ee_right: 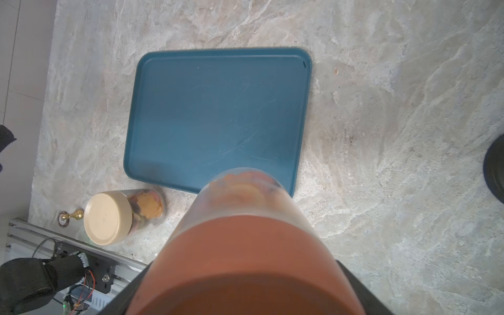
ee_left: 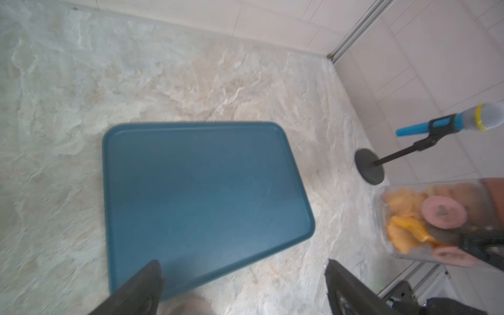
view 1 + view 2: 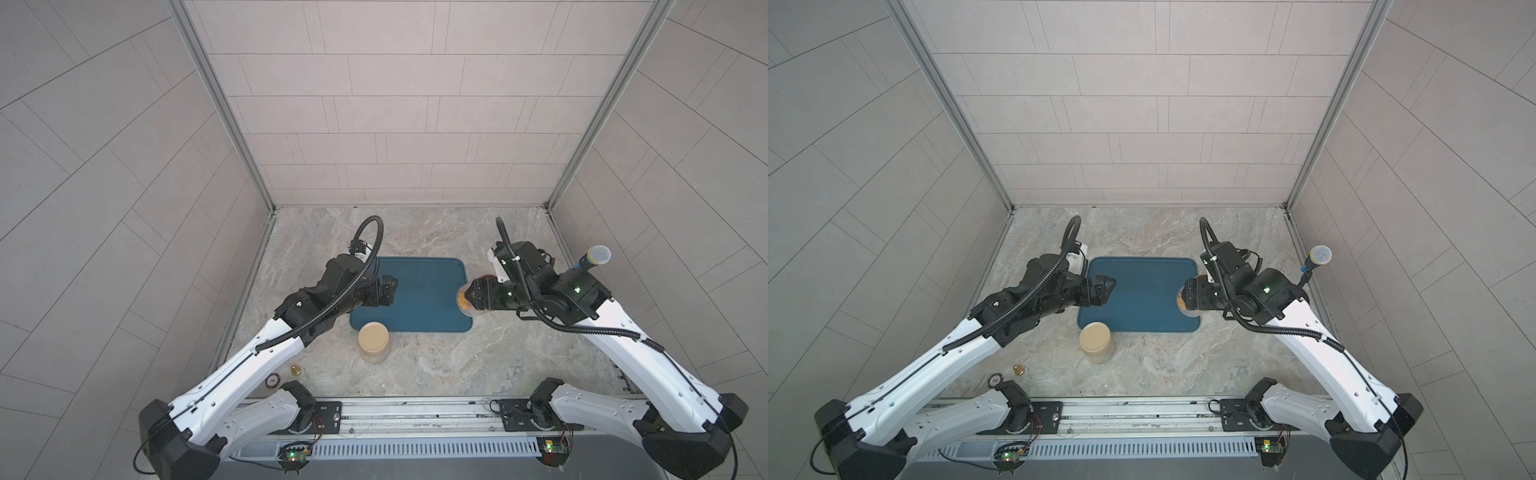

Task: Pour the cookies out of the jar
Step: Pick up the jar from the center of the board.

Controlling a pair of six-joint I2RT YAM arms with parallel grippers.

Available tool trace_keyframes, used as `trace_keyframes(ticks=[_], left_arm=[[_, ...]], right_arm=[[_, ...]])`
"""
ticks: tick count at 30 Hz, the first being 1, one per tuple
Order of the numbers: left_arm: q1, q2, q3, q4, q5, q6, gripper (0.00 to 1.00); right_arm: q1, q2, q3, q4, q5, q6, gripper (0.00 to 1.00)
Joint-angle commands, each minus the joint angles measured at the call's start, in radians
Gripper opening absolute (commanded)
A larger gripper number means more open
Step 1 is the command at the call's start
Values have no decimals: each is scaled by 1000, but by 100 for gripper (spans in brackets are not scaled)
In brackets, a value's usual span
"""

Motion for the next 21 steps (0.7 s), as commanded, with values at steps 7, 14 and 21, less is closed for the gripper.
trace_keyframes(ticks=[7,14,21], left_arm=[[3,-42,-146,398,113,-9,100],[-88,-13,-344,871,316,183,100],[-183,113,-377,976,188,407,100]], right_arm=[[-4,59,110,102,-215,39,0],[-20,115,119,162,-323,36,0],[-43,151,144,155,-423,8,0]])
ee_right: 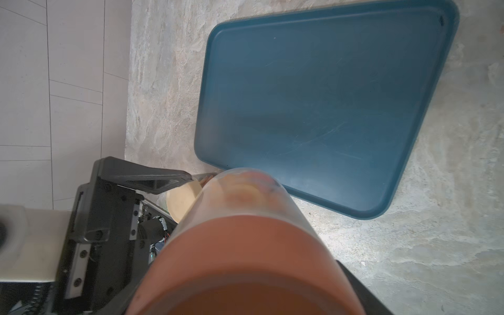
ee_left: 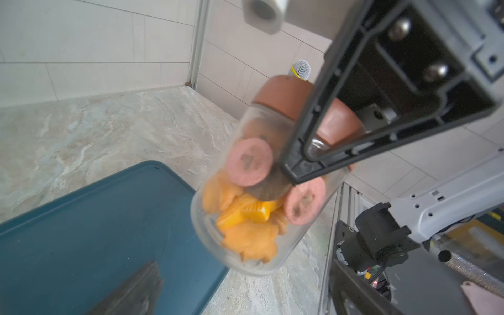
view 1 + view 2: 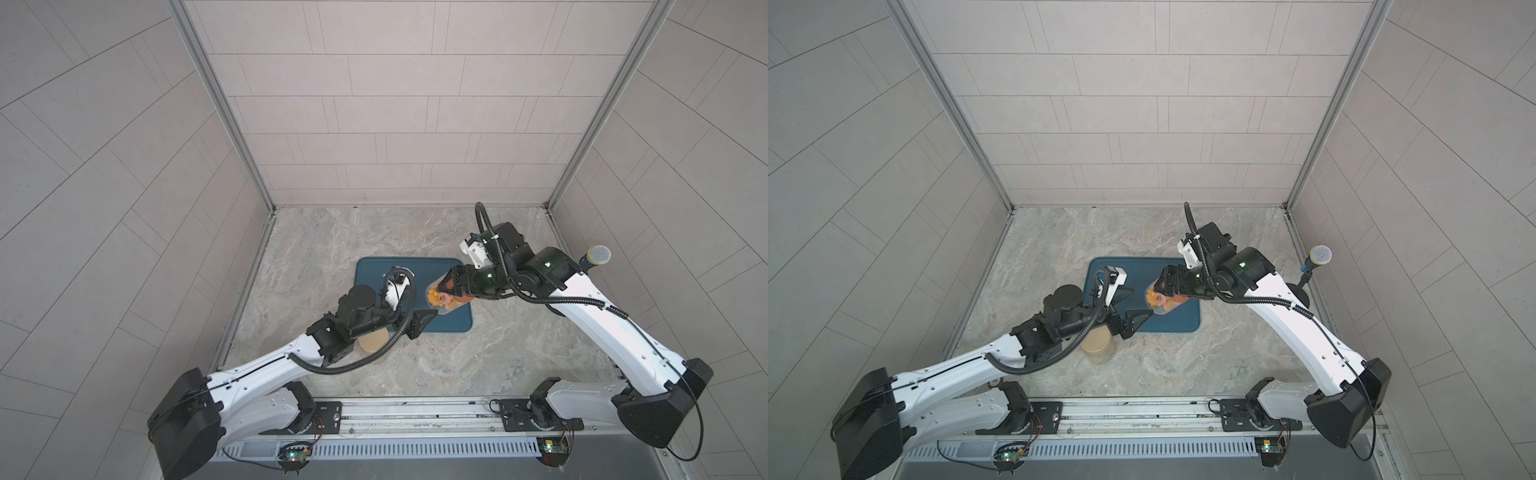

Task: Pour the cookies out of the jar
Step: Pick up the jar from the center of the board.

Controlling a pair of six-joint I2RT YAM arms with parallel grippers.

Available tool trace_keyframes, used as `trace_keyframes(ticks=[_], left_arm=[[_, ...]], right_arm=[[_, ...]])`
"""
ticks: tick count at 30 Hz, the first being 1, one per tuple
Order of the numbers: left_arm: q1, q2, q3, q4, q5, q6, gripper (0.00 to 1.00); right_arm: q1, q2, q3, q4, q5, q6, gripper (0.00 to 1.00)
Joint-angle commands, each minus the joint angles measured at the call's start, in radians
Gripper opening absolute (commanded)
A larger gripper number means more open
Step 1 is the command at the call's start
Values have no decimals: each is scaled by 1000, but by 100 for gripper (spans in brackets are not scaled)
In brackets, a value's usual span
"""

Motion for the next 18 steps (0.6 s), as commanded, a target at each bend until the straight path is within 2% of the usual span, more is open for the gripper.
trace_keyframes(ticks=[1,7,12,18], left_arm=[[1,30,-20,184,-40,125,100],[2,73,-55,308,61,143,100],[0,88,-74,407,57,139,100],[0,115,-77,462,77,97,100]], right_arm=[[-12,-8,64,65,-108,-14,0],[-12,-2,42,121,-211,15,0],[-9,-24,-15,239,-296,99,0],[4,-22,-38,296,-335,133,0]])
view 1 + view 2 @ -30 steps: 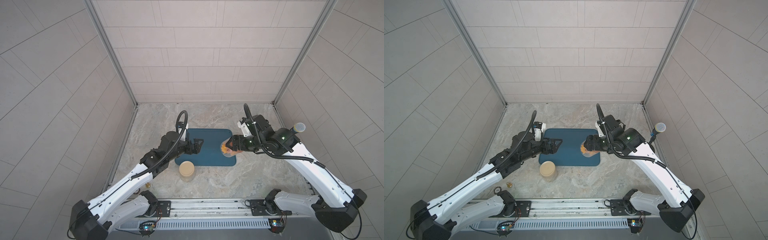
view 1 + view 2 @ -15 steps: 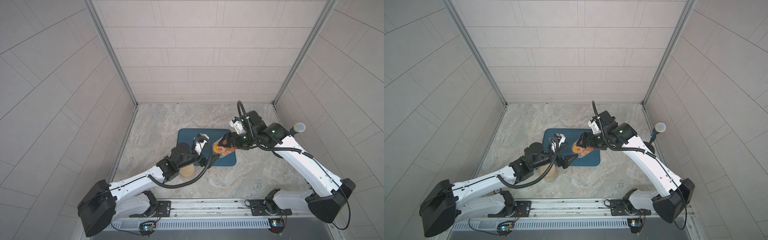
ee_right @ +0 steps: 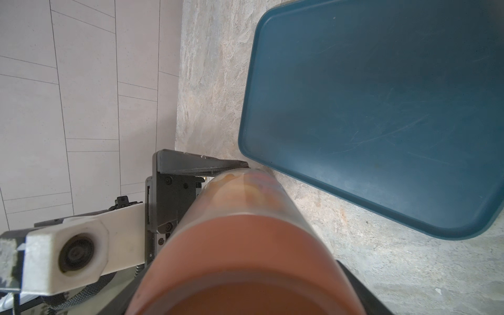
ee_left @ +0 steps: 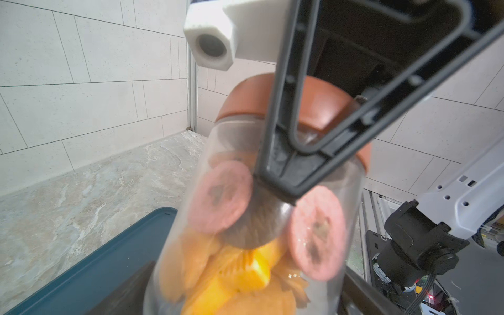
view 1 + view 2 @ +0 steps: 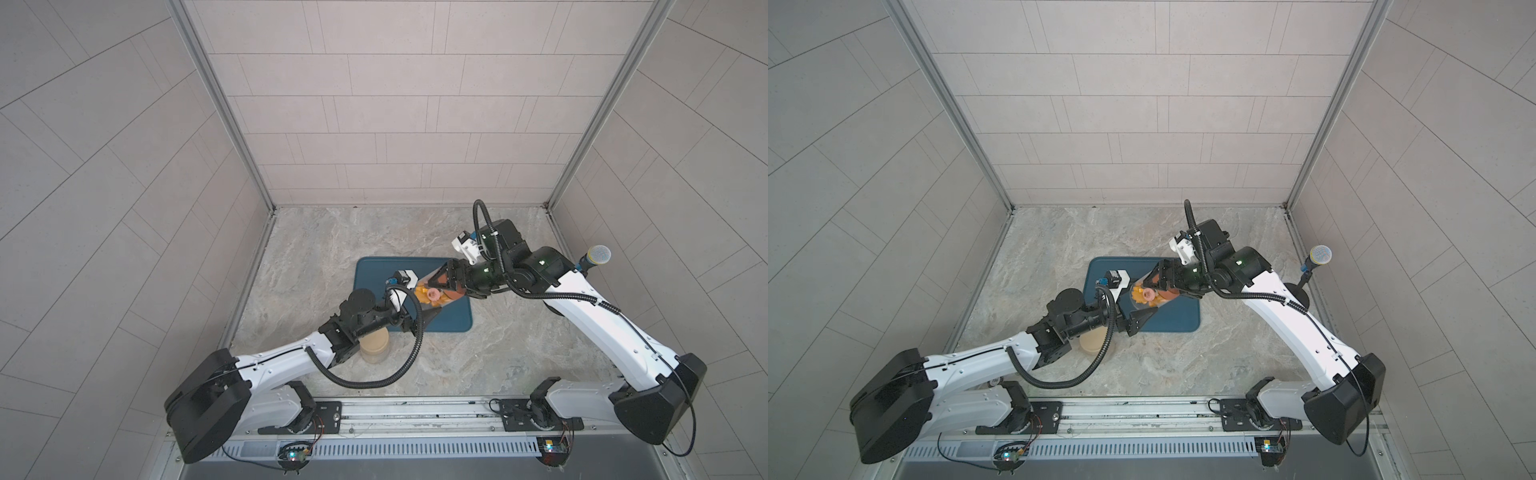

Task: Pour the cookies out of the jar
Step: Pick up the jar from the center of the board.

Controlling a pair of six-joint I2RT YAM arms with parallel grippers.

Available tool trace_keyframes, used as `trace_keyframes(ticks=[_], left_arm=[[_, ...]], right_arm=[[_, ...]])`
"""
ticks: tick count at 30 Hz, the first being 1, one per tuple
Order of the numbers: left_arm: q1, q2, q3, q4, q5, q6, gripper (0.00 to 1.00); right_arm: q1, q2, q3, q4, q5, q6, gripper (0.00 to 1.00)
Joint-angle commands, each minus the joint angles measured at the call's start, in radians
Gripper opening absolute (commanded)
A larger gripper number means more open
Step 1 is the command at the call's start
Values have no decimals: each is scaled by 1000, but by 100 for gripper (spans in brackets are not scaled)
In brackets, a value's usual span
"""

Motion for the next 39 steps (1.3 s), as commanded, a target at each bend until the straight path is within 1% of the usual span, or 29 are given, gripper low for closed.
trace_keyframes(ticks=[1,5,12,16,18,21,23,25,27,29,30,34,35,36,37,38,39], left_arm=[[-7,13,0,138,49,-32,100],[-7,25,-2,175,64,-49,99],[-10,50,-4,222,88,-91,98],[-11,58,-6,256,98,-115,98],[-12,62,-7,266,99,-120,97],[-12,58,-15,266,97,-105,96],[-12,49,-18,254,102,-87,92],[-12,41,-11,229,124,-78,84],[-12,41,0,224,148,-85,70],[-12,46,9,226,147,-102,59],[-12,47,12,232,147,-108,51],[-12,54,27,224,121,-132,30],[-12,54,29,221,110,-138,20],[-12,55,29,224,89,-140,2],[-12,50,22,231,60,-145,0],[-12,46,6,258,28,-148,0],[-12,40,-14,295,-9,-156,0]], right_arm=[[21,-35,0,157,-146,50,0],[28,-38,-40,238,-181,102,0],[49,-23,-42,286,-200,135,0],[61,-14,-62,359,-223,190,0],[66,-9,-81,414,-238,228,0],[72,-1,-77,421,-247,237,0],[75,-3,-75,421,-249,238,0],[75,-1,-76,416,-254,240,0],[80,-1,-94,440,-261,259,0],[86,3,-108,448,-260,265,0],[90,6,-114,448,-256,264,0],[101,14,-116,419,-235,245,0],[104,15,-110,400,-227,233,0],[105,17,-107,386,-219,225,0],[105,17,-104,373,-210,216,0],[105,18,-94,343,-194,198,7],[105,15,-82,310,-170,174,23]])
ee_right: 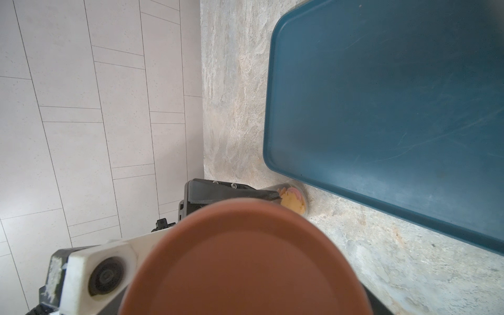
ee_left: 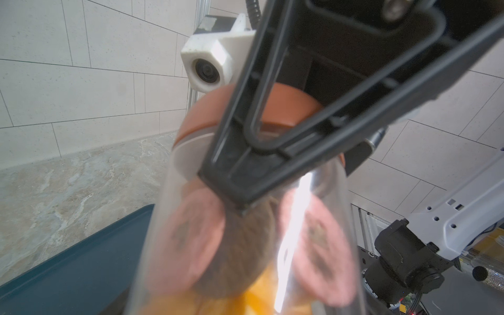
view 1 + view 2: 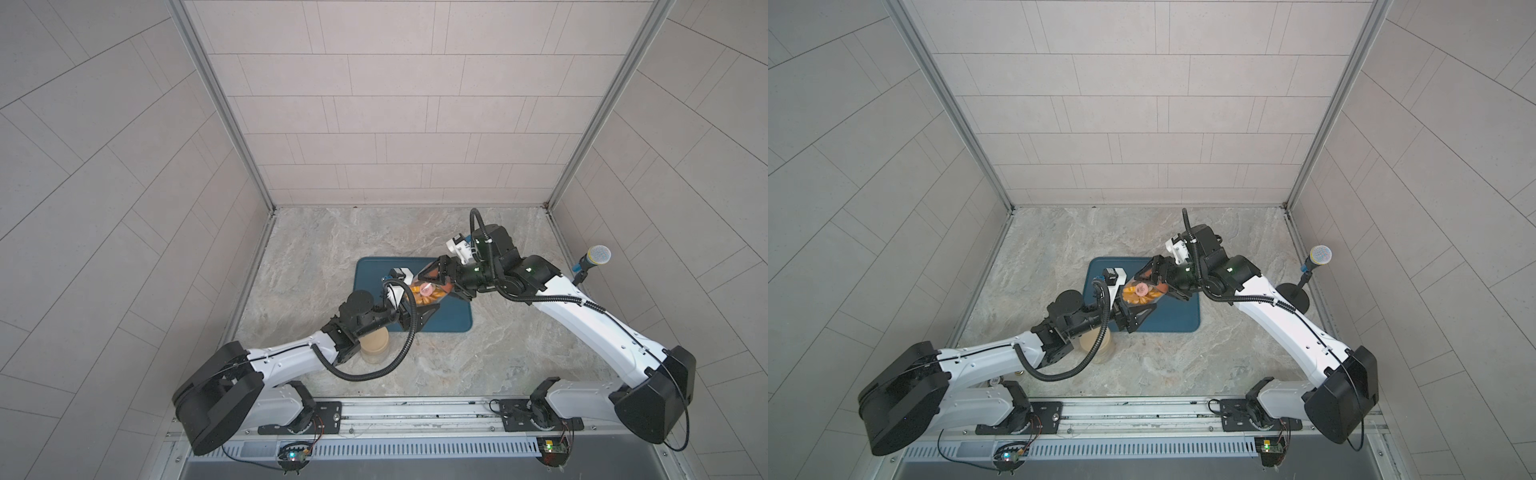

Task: Pour the cookies out of the jar
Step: Pick up the jar from the center of the board.

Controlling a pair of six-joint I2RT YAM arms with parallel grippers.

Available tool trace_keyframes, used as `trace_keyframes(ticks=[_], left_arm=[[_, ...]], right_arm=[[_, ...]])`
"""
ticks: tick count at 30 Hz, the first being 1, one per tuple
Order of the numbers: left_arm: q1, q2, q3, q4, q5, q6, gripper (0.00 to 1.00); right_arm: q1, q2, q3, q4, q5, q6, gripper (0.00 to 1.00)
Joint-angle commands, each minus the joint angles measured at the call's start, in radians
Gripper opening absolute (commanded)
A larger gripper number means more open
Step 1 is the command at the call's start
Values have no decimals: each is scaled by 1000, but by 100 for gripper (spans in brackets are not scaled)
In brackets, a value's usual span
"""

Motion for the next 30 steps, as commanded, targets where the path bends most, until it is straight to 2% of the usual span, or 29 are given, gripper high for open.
trace_keyframes(ticks=[1,4,5,9,13,17,21,26,28,30], left_arm=[[-28,-13,5,205,-55,-46,0],[-29,-22,-24,252,-124,-75,0],[-31,-21,-30,269,-145,-86,0],[-43,-16,-64,396,-205,-119,0],[-51,-17,-44,408,-178,-130,0],[-54,-10,-40,406,-154,-133,0],[-56,-7,-46,410,-141,-138,0],[-57,-7,-49,412,-139,-139,0],[-58,-4,-49,414,-138,-138,0],[-59,-1,-49,414,-143,-137,0]], right_arm=[[79,0,50,19,-100,-65,40],[80,-19,77,-44,-8,-102,93],[81,-25,76,-42,10,-95,100],[105,-51,64,-28,131,-64,100],[138,-45,68,-45,244,-65,100],[148,-44,80,-50,334,-94,92],[148,-36,75,17,311,-86,100],[148,-18,70,101,302,-54,100],[148,-5,62,141,284,-29,95],[151,10,55,176,256,-6,82]])
